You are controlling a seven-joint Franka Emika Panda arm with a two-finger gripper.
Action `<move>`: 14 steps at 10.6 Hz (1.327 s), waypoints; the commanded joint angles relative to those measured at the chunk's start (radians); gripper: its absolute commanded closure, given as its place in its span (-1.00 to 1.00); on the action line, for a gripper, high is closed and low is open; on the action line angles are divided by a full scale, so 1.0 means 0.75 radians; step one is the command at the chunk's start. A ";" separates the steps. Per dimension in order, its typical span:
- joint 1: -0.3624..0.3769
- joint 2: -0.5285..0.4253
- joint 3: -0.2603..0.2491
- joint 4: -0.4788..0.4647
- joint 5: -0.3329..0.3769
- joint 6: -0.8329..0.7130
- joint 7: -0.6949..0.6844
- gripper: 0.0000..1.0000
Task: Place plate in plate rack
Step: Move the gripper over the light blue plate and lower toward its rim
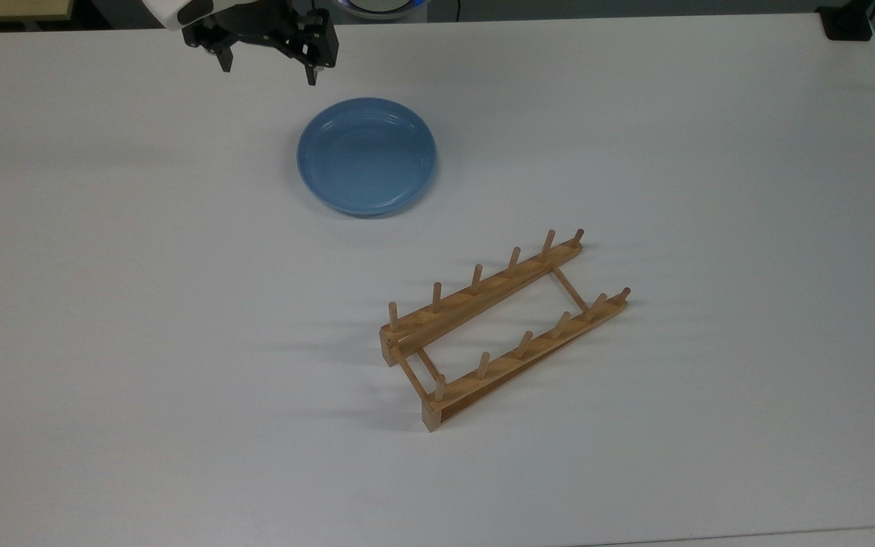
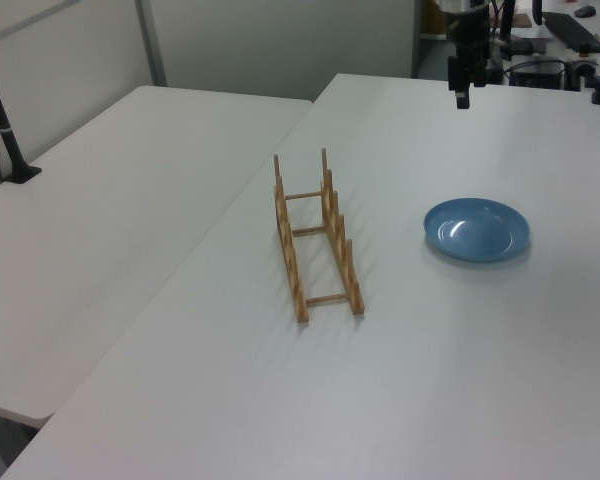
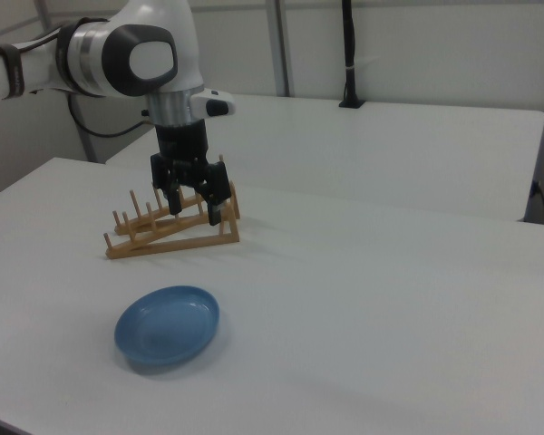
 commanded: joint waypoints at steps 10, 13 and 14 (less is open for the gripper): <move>-0.039 -0.007 0.123 0.020 0.063 -0.005 -0.006 -1.00; -0.059 0.058 0.105 0.011 0.151 -0.007 -0.261 -1.00; -0.071 0.091 0.102 0.018 0.177 -0.007 -0.319 -1.00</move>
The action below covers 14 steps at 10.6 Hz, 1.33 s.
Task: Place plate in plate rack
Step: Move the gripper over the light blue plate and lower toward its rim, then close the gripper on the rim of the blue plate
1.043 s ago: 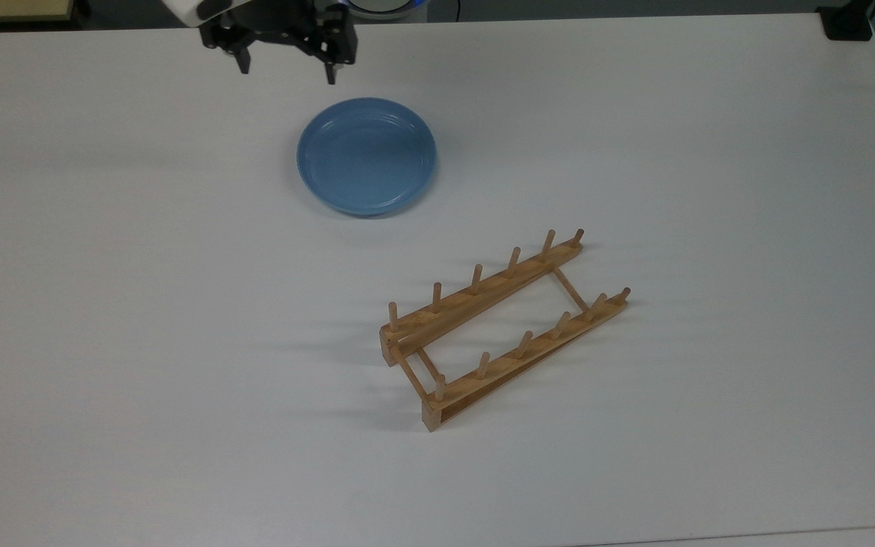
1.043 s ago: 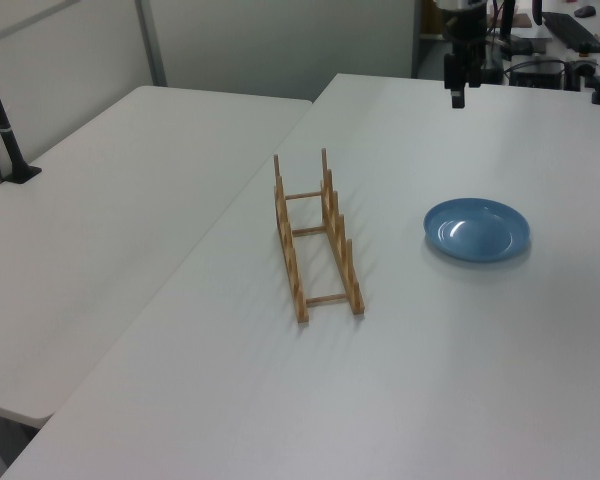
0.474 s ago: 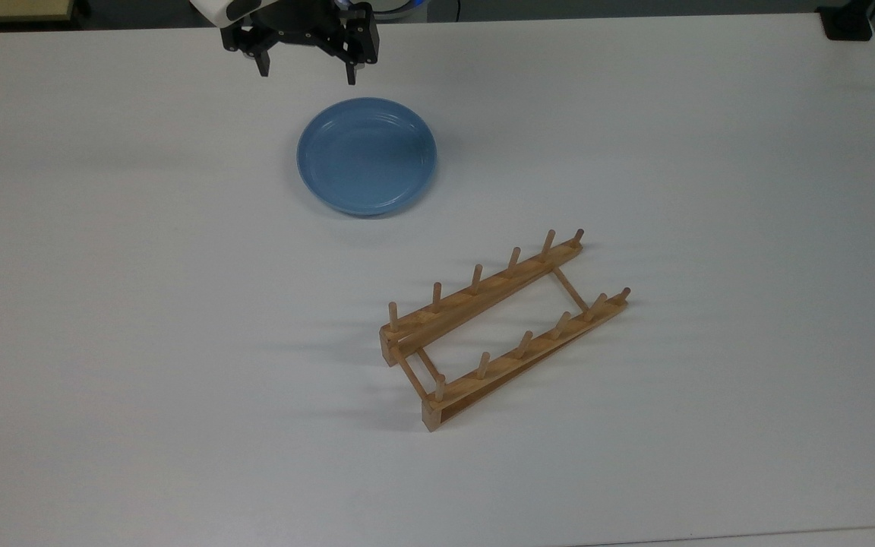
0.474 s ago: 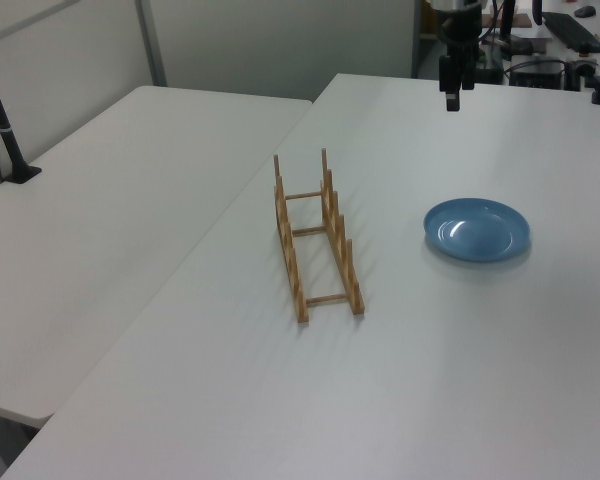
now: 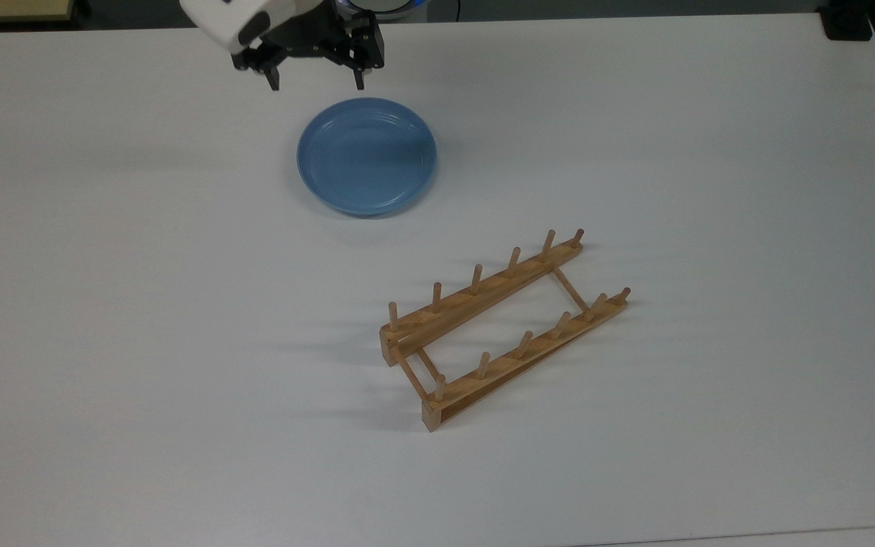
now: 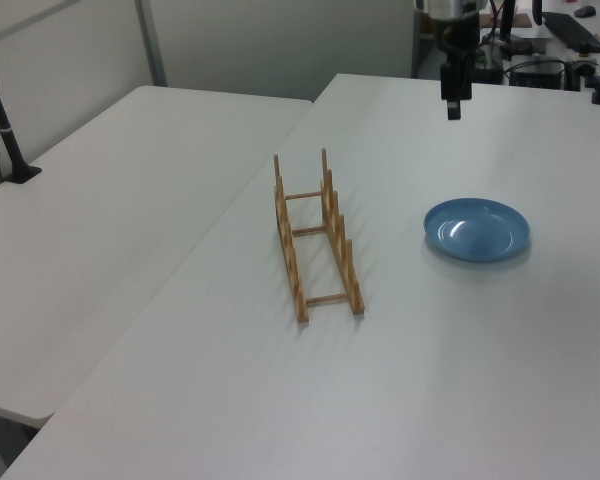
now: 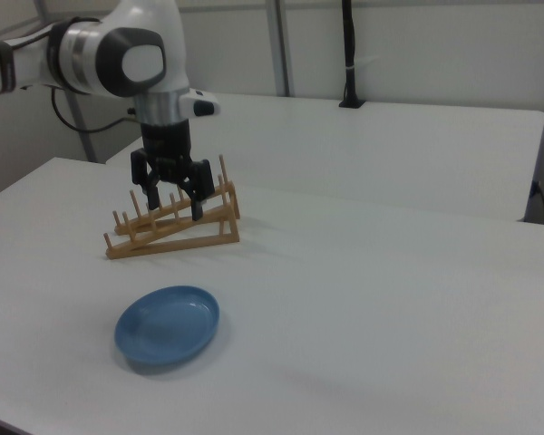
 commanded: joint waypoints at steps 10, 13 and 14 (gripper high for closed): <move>-0.028 0.448 0.000 -0.004 -0.108 0.285 -0.279 -0.27; 0.007 0.481 0.004 -0.038 -0.180 0.308 -0.312 -0.06; 0.011 0.483 0.006 -0.048 -0.188 0.314 -0.312 -0.06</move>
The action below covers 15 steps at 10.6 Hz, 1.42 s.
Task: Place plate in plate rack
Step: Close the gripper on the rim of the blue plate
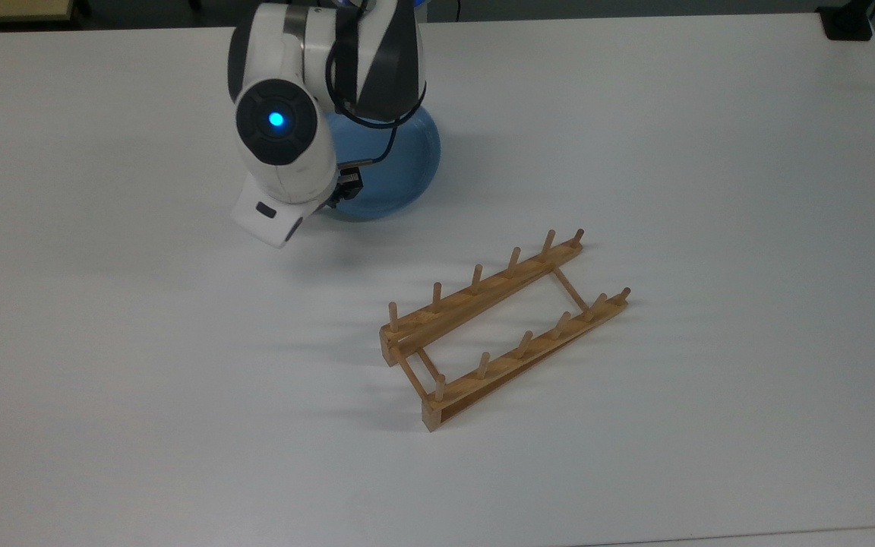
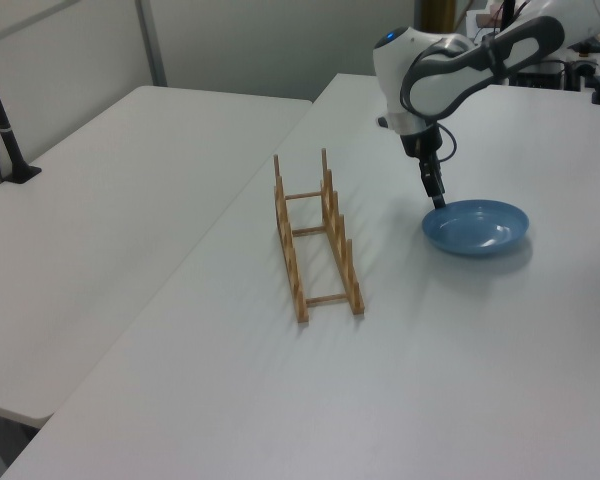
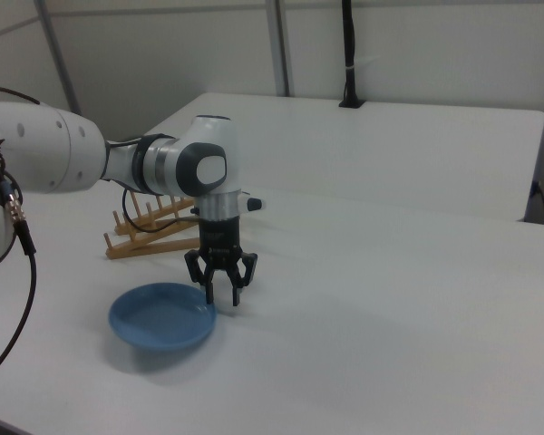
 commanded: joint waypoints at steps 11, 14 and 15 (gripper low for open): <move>0.008 -0.071 0.000 -0.035 -0.016 0.013 -0.020 -0.28; 0.010 -0.078 0.000 -0.037 -0.016 -0.056 -0.024 -0.62; 0.010 -0.082 0.000 -0.037 -0.016 -0.093 -0.036 -0.66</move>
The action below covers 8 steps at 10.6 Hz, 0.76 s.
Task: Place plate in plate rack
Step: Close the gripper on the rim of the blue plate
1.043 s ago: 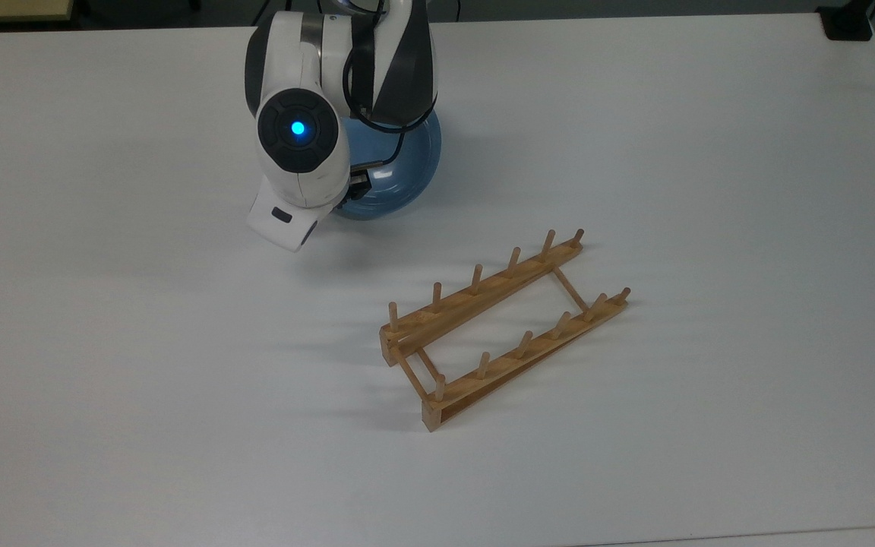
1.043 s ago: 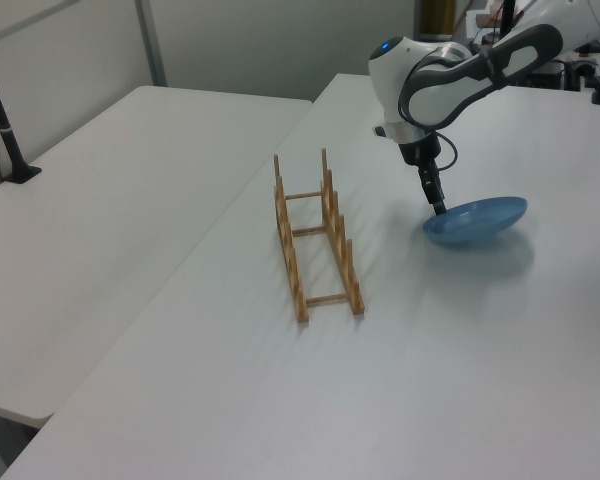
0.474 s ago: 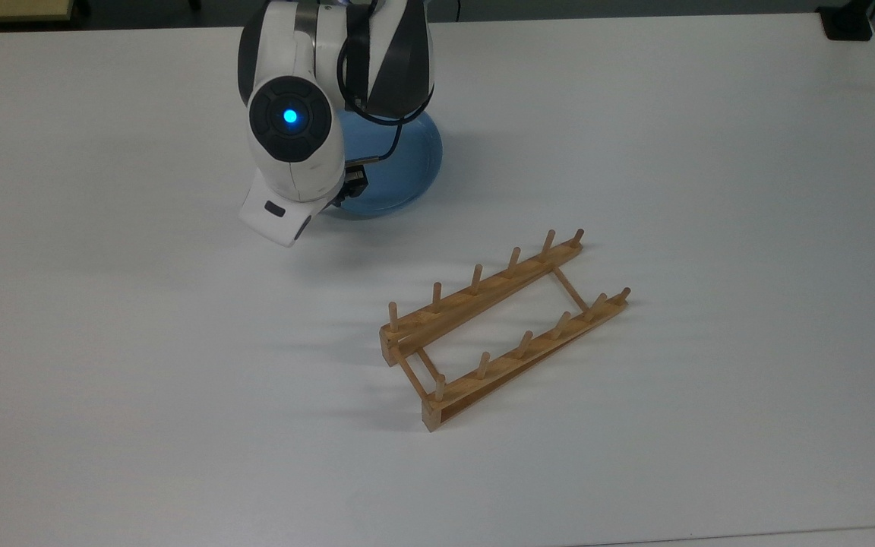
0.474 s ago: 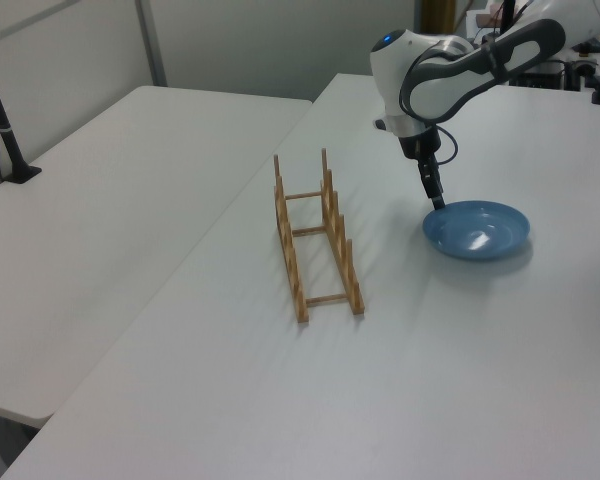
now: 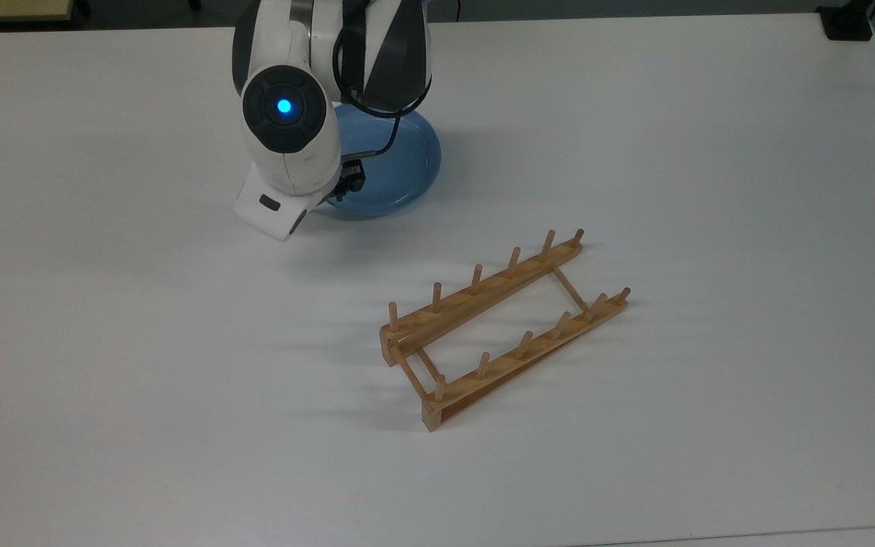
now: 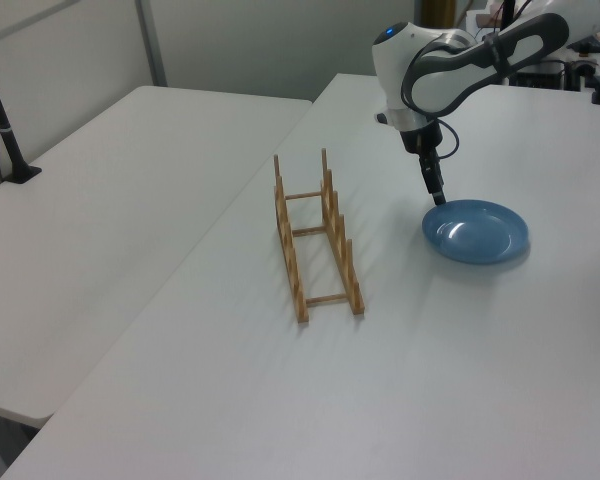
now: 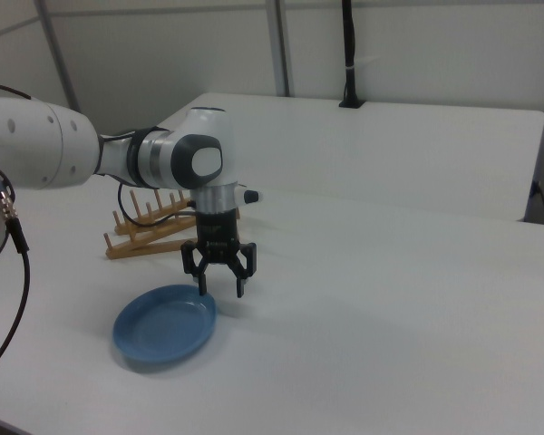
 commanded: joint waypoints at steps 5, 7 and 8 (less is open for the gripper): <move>0.020 -0.024 0.004 -0.082 -0.014 -0.017 -0.028 -0.32; 0.022 -0.017 0.006 -0.129 -0.022 0.067 -0.026 -0.01; 0.022 -0.019 0.006 -0.129 -0.024 0.065 -0.040 0.35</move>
